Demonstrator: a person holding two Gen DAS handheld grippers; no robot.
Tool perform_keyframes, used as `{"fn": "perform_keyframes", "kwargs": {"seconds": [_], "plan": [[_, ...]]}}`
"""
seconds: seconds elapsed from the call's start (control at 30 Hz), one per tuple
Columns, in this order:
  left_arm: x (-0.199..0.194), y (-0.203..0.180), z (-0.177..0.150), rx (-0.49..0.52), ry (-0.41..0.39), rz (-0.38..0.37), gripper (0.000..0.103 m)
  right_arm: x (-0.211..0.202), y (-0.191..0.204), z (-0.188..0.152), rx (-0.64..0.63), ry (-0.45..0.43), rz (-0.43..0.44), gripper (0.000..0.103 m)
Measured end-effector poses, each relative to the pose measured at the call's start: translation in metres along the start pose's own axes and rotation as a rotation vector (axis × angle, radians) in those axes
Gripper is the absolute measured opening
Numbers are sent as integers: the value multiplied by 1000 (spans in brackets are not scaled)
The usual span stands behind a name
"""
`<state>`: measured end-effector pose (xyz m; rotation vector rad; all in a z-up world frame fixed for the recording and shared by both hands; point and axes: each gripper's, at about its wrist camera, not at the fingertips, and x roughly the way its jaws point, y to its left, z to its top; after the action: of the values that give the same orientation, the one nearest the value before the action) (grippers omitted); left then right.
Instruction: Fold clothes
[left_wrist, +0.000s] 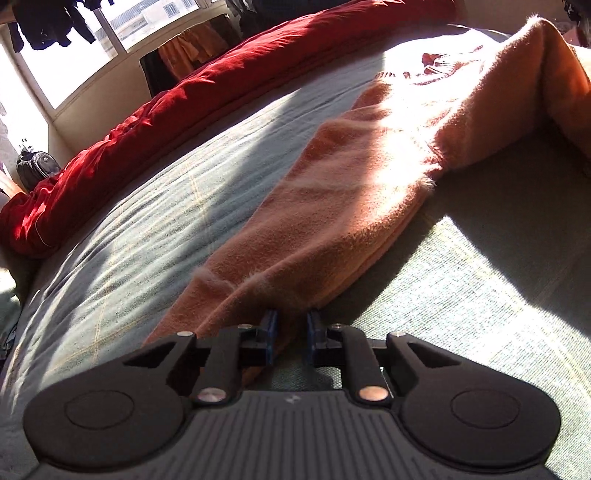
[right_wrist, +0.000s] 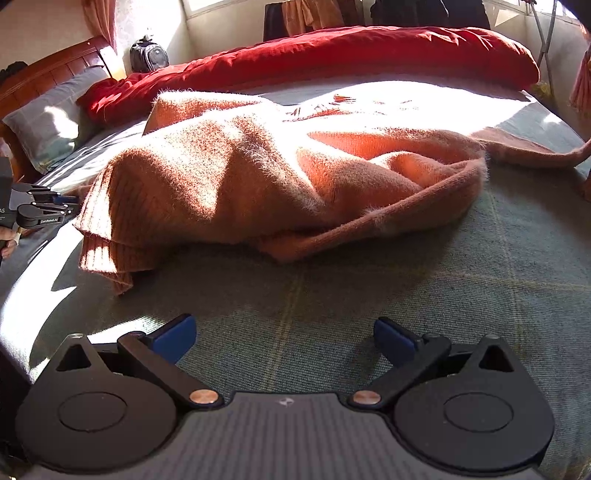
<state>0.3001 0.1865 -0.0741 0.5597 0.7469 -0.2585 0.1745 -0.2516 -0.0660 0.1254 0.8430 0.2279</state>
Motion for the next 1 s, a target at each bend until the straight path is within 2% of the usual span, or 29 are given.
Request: {"fn": "perform_keyframes", "kwargs": {"seconds": [0.17,0.23,0.3,0.33,0.37,0.43,0.67,0.77,0.9,1.0], "plan": [[-34,4,-1,-35,-66,-25,8,-1,-2,0,9,-4,5,103],[-55,7,-2,-42,-99,-58,0,-1,-4,0,14,-6,5,103],[-71,8,-5,-34,-115,-73,0,0,-5,0,19,-9,4,103],[-77,6,-6,-15,-109,-75,0,0,-5,1,22,-9,4,103],[-81,5,-7,3,-114,-51,11,1,-5,1,24,-9,3,103],[-79,9,-8,0,-101,-12,11,0,-4,0,29,-13,3,103],[-30,56,-15,-342,-34,42,11,-5,2,-2,10,-11,5,103],[-4,70,-28,-502,48,38,12,-8,1,-1,15,-14,-2,103],[-13,93,-61,-671,44,47,13,-10,-2,1,11,-19,-13,103],[-26,109,-87,-709,90,132,13,-7,-8,1,34,-20,-13,103]]}}
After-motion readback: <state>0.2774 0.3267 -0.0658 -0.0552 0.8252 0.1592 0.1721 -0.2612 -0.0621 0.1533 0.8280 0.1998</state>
